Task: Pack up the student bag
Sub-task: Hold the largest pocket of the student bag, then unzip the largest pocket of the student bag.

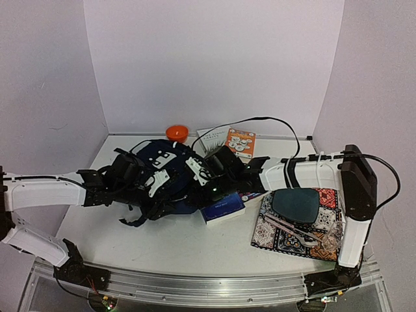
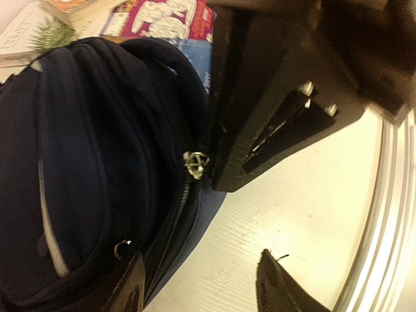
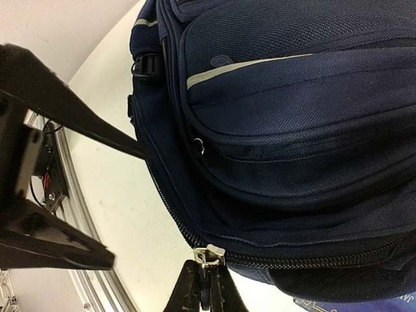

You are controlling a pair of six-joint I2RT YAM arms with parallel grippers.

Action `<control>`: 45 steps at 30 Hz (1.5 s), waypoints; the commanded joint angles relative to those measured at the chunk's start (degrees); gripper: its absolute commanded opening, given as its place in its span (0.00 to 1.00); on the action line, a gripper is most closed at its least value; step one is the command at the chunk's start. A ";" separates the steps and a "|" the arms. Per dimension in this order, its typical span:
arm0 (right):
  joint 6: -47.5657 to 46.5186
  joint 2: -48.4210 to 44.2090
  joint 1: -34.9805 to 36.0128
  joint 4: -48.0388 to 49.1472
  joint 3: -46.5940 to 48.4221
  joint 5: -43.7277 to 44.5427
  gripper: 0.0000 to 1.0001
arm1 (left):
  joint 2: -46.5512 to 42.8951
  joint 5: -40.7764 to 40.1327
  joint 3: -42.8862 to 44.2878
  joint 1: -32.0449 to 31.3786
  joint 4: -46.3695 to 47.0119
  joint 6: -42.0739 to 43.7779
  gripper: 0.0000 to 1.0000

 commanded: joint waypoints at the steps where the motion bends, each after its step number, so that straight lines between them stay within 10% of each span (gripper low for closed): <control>1: 0.25 -0.70 0.92 2.32 3.01 -2.13 0.00 | 4.69 2.87 3.48 -0.41 3.46 6.42 0.56; 12: -1.19 -2.92 0.92 1.18 1.16 1.37 0.00 | 5.73 2.32 2.71 -0.42 3.86 7.70 0.01; 26: -5.58 -4.91 -0.72 -4.37 0.10 5.98 0.00 | -0.38 0.84 -0.58 -0.42 2.28 6.58 0.00; 45: -10.13 -10.54 -14.77 -14.03 -2.59 7.82 0.00 | -11.78 -25.65 -8.32 0.07 -3.40 2.96 0.00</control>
